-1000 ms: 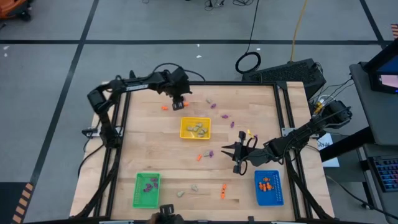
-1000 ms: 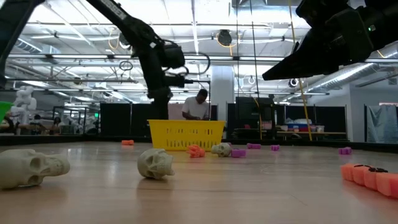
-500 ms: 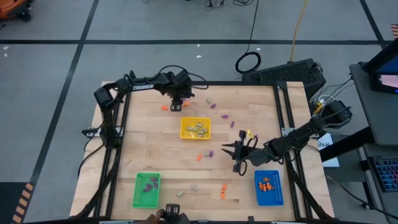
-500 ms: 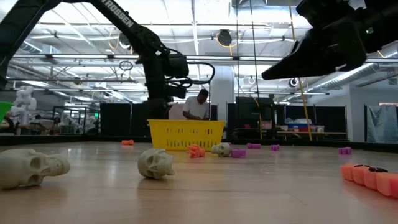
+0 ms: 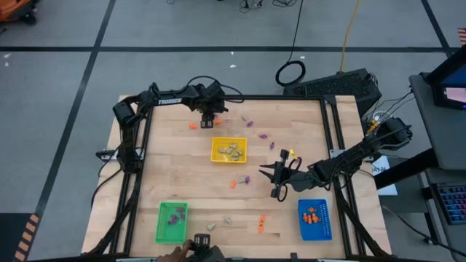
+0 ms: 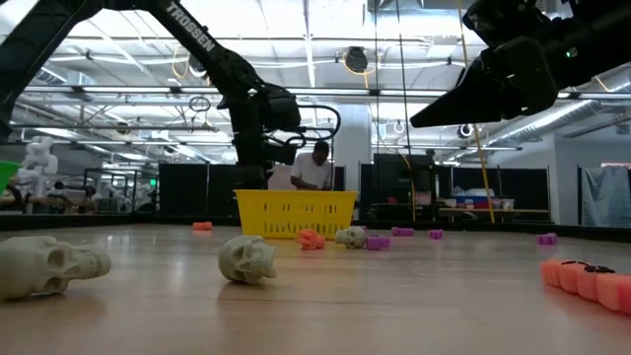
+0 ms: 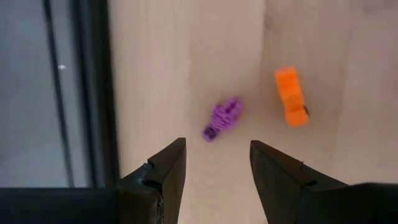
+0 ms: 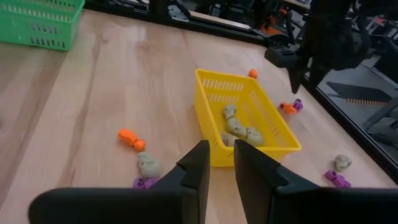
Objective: Sort Halloween decoration
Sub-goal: Put the purple skeleton toy in the green basket
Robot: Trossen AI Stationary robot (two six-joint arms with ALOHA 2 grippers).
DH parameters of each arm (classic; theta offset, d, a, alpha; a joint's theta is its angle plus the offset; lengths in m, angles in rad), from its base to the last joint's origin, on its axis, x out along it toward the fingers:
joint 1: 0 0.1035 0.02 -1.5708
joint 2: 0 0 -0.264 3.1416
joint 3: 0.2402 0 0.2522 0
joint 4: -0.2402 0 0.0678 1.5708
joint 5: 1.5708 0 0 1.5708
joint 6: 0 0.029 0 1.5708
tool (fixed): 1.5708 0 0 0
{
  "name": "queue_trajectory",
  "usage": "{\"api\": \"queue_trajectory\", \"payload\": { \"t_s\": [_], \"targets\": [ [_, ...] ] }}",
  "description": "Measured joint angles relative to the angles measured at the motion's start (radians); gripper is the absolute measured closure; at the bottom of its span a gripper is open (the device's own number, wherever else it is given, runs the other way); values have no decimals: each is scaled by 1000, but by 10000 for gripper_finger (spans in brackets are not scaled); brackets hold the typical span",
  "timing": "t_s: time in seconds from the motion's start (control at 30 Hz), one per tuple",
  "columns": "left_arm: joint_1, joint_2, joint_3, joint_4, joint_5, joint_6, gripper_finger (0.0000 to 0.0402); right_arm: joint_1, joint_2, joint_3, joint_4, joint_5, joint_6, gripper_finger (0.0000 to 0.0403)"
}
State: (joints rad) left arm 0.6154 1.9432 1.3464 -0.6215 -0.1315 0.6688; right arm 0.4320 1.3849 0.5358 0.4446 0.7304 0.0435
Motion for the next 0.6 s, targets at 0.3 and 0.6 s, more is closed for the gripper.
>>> {"api": "queue_trajectory", "payload": {
  "t_s": [0.3,0.6],
  "targets": [
    [-11,46,0,23,-53,9,227,1,0,0,-7,-2,20,344],
    [-11,54,0,40,18,96,227,1,0,0,-10,-2,20,344]
  ]
}}
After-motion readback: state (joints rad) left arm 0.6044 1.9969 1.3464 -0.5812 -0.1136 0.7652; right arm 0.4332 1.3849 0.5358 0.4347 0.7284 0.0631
